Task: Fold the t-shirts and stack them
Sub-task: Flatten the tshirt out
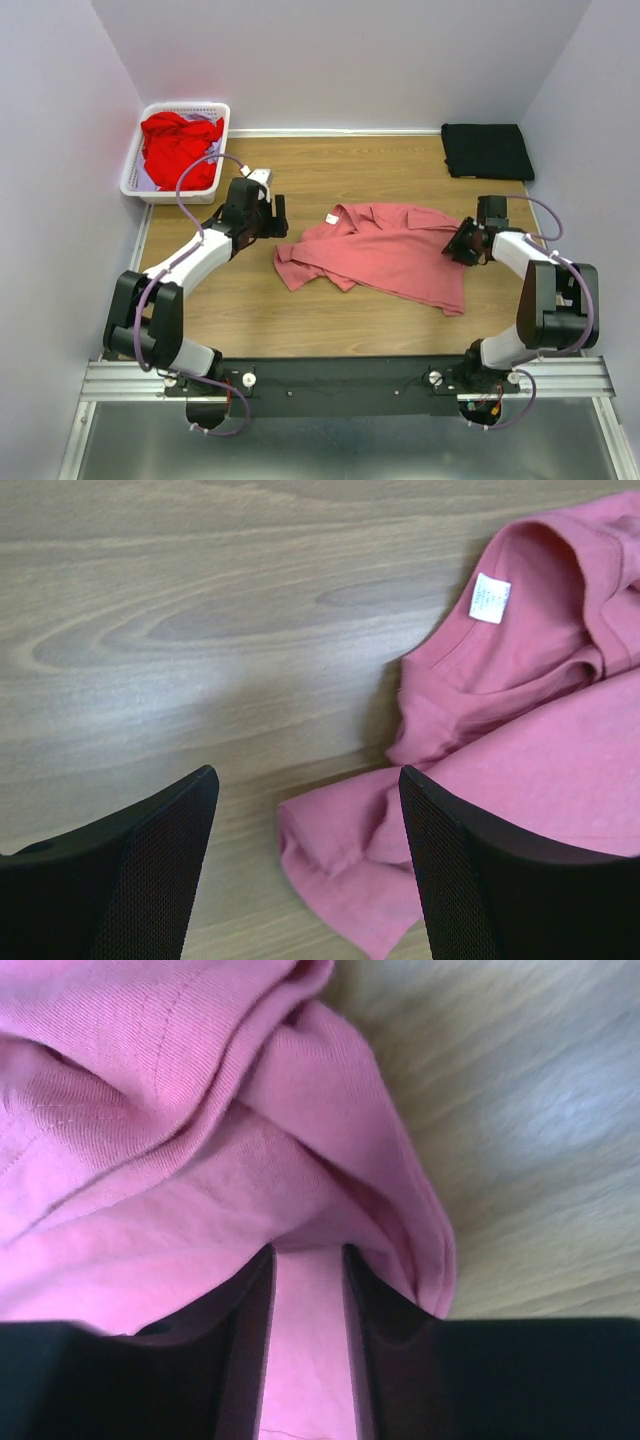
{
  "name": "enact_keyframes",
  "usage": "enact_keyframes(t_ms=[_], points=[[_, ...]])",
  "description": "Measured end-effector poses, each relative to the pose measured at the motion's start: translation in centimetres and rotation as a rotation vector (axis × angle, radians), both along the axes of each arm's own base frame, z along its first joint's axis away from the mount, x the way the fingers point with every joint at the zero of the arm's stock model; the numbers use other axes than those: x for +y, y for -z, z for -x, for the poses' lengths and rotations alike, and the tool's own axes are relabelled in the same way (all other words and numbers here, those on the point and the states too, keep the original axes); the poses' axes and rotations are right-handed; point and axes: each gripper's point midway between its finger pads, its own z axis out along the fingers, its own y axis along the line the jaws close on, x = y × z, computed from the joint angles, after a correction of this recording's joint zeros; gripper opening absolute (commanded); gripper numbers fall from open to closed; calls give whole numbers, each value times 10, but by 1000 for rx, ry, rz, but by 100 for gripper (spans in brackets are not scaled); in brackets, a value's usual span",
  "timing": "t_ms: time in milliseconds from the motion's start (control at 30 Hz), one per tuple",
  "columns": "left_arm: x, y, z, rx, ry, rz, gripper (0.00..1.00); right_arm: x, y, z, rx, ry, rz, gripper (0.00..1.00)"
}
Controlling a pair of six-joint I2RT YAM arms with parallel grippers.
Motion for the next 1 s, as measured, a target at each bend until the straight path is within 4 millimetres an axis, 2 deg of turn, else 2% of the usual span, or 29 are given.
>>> enact_keyframes(t_ms=[100, 133, 200, 267, 300, 333, 433, 467, 500, 600, 733, 833, 933, 1000], points=[[3, -4, 9, -4, -6, 3, 80, 1, -8, -9, -16, -33, 1, 55], [4, -5, 12, -7, -8, 7, 80, 6, -14, -13, -31, -67, 12, 56], [6, -4, 21, -7, -16, 17, 80, 29, -29, -22, -75, -163, 34, 56], [10, 2, 32, 7, -24, 24, 80, 72, -51, -28, -145, -317, 64, 56], [11, 4, 35, 11, -26, 24, 80, 85, -56, -27, -161, -359, 66, 56], [13, 11, 43, 31, -30, 22, 79, 107, -65, -26, -189, -428, 69, 56], [18, 29, 60, 79, -49, 24, 78, 190, -85, -8, -267, -692, 91, 55], [19, 31, 63, 86, -54, 25, 77, 205, -87, -3, -278, -745, 101, 55], [21, 36, 68, 97, -66, 27, 77, 231, -91, 2, -301, -822, 121, 54], [24, 39, 72, 101, -90, 35, 76, 287, -89, 8, -345, -987, 178, 52], [28, 38, 70, 95, -117, 43, 75, 348, -70, 15, -375, -1170, 252, 50], [34, 37, 67, 85, -144, 37, 75, 379, -56, 20, -391, -1260, 304, 48], [40, 39, 64, 85, -171, 30, 75, 398, -45, 24, -398, -1310, 345, 48], [47, 40, 62, 87, -194, 24, 75, 404, -40, 24, -404, -1319, 380, 48]])
